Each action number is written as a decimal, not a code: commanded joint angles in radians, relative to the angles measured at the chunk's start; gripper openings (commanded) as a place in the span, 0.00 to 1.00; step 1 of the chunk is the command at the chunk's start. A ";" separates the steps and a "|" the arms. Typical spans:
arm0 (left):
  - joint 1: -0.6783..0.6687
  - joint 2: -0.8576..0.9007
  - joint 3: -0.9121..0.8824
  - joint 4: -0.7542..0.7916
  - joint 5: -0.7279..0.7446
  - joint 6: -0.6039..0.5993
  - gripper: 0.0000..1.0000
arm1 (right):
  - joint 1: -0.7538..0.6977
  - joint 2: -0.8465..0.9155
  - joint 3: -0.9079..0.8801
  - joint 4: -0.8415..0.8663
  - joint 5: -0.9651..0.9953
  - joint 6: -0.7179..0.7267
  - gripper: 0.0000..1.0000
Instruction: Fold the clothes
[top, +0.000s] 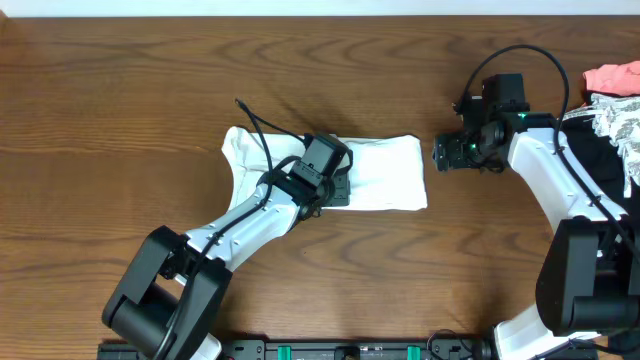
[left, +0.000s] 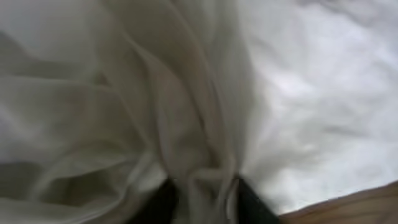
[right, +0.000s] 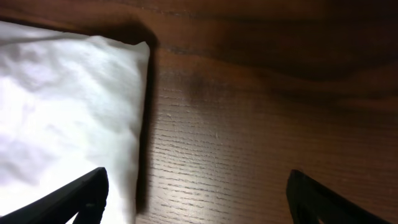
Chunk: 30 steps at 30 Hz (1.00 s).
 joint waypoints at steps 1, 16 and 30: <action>0.005 0.014 0.003 -0.002 -0.030 0.037 0.56 | -0.008 -0.016 -0.003 0.000 0.003 -0.009 0.89; 0.016 -0.036 0.173 -0.080 -0.126 0.197 0.53 | 0.061 -0.015 0.004 0.068 -0.196 -0.080 0.73; -0.027 0.130 0.172 -0.014 -0.080 0.190 0.41 | 0.179 0.063 -0.005 0.187 -0.094 -0.080 0.01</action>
